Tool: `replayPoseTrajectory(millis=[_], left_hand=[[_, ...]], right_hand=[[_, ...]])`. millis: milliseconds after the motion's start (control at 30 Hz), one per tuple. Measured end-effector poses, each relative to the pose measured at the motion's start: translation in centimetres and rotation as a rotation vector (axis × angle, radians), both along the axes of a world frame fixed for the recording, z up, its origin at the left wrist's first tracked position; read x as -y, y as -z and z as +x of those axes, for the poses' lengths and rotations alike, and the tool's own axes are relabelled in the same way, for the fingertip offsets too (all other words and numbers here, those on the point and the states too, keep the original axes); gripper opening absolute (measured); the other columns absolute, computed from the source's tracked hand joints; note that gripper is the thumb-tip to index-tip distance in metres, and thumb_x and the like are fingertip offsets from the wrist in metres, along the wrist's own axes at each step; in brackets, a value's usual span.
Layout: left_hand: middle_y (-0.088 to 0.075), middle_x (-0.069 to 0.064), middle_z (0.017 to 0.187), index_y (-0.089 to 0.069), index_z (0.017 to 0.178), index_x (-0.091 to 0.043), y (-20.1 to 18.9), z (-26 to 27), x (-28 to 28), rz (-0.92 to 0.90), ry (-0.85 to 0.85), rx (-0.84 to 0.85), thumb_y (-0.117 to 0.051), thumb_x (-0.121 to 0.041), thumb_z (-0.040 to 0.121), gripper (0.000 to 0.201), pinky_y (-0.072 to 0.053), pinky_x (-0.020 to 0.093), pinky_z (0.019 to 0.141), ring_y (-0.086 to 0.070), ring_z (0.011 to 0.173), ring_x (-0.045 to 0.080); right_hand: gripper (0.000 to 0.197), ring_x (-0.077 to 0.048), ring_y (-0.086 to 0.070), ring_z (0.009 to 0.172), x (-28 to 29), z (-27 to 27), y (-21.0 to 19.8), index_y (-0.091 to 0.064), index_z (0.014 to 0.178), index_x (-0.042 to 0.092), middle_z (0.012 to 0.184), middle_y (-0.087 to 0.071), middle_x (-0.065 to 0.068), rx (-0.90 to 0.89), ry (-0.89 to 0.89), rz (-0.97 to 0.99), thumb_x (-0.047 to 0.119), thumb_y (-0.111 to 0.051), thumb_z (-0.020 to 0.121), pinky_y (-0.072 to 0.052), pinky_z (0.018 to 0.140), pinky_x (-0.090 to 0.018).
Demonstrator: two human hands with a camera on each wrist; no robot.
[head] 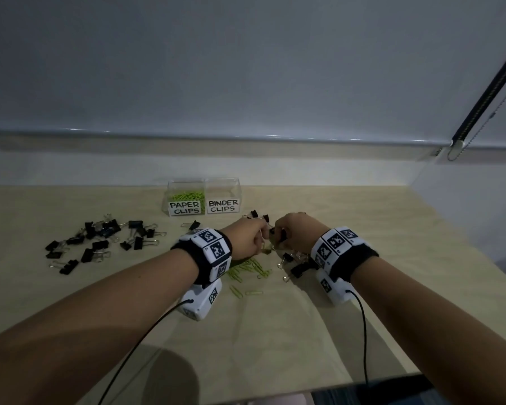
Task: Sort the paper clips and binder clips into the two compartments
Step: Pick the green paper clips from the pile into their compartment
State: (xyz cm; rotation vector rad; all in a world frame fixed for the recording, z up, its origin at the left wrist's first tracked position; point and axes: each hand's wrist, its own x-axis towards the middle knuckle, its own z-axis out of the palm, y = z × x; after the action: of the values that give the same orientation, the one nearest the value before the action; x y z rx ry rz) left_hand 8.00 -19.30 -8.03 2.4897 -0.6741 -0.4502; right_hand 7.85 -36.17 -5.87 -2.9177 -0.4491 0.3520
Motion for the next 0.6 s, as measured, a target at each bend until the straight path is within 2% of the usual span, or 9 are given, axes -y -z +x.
replayPoseTrajectory(millis=[67,167,267,333,400,467,533,600], left_hand=[[-0.067,0.008,0.093,-0.051,0.109,-0.012,-0.1,-0.2,-0.7,0.016,0.014,0.008,-0.047,-0.002,0.087,0.025,-0.048,0.032,0.076,-0.06,0.081,0.021],[-0.067,0.008,0.097,-0.05,0.111,-0.014,0.0,-0.4,-1.9,-0.004,-0.009,0.035,-0.051,-0.006,0.089,0.024,-0.046,0.026,0.072,-0.058,0.081,0.018],[-0.065,0.004,0.096,-0.051,0.109,-0.017,-0.1,-0.6,-3.2,-0.076,-0.085,0.014,-0.054,-0.008,0.09,0.021,-0.044,0.021,0.065,-0.057,0.072,0.008],[-0.065,0.002,0.094,-0.053,0.104,-0.019,-0.2,-0.6,-4.4,-0.148,-0.139,-0.038,-0.055,-0.005,0.089,0.021,-0.048,0.023,0.065,-0.06,0.07,0.002],[-0.065,0.002,0.091,-0.055,0.101,-0.019,-0.4,-0.2,-5.7,-0.15,-0.176,-0.03,-0.055,-0.001,0.087,0.023,-0.05,0.028,0.068,-0.061,0.071,0.008],[-0.062,0.0,0.086,-0.055,0.099,-0.017,-0.5,0.4,-7.0,-0.099,-0.224,0.006,-0.053,0.002,0.088,0.022,-0.047,0.027,0.066,-0.057,0.071,0.012],[-0.06,-0.001,0.082,-0.055,0.095,-0.016,-0.4,0.9,-8.3,-0.007,-0.254,0.055,-0.05,0.001,0.089,0.019,-0.044,0.025,0.064,-0.057,0.074,0.016],[-0.063,0.002,0.087,-0.056,0.093,-0.017,-0.3,1.2,-8.9,0.103,-0.263,0.078,-0.047,0.002,0.088,0.022,-0.046,0.028,0.068,-0.058,0.08,0.02]], right_hand=[[0.01,-0.016,-0.057,0.076,0.0,0.2,0.1,-0.063,0.079,0.019,0.076,-0.056,0.008,-0.017,-0.016,-0.005,0.012,-0.071,0.077,-0.045,0.065,-0.027],[0.008,-0.017,-0.056,0.078,0.4,0.3,0.4,-0.068,0.084,0.013,0.088,-0.054,0.005,-0.011,-0.054,0.018,0.013,-0.072,0.078,-0.048,0.068,-0.029],[0.011,-0.016,-0.057,0.078,0.8,0.4,0.6,-0.067,0.085,0.014,0.089,-0.062,0.003,-0.018,-0.055,0.045,0.01,-0.073,0.077,-0.05,0.071,-0.031],[0.013,-0.016,-0.059,0.078,1.0,0.4,0.7,-0.067,0.085,0.014,0.089,-0.067,0.0,-0.026,-0.049,0.063,0.007,-0.074,0.076,-0.05,0.07,-0.031],[0.013,-0.018,-0.06,0.08,1.1,0.4,0.6,-0.068,0.086,0.014,0.088,-0.066,-0.002,-0.037,-0.05,0.065,0.006,-0.073,0.077,-0.051,0.07,-0.03],[0.01,-0.017,-0.06,0.079,1.2,0.3,0.5,-0.069,0.084,0.014,0.085,-0.065,-0.001,-0.037,-0.055,0.078,0.006,-0.072,0.078,-0.05,0.069,-0.027],[0.008,-0.011,-0.057,0.075,1.4,0.1,0.4,-0.069,0.081,0.014,0.084,-0.062,0.003,-0.03,-0.06,0.079,0.006,-0.072,0.079,-0.046,0.066,-0.023],[0.009,-0.004,-0.052,0.069,1.7,0.0,0.3,-0.067,0.077,0.013,0.081,-0.059,0.006,-0.024,-0.053,0.097,0.005,-0.071,0.079,-0.042,0.061,-0.017]])
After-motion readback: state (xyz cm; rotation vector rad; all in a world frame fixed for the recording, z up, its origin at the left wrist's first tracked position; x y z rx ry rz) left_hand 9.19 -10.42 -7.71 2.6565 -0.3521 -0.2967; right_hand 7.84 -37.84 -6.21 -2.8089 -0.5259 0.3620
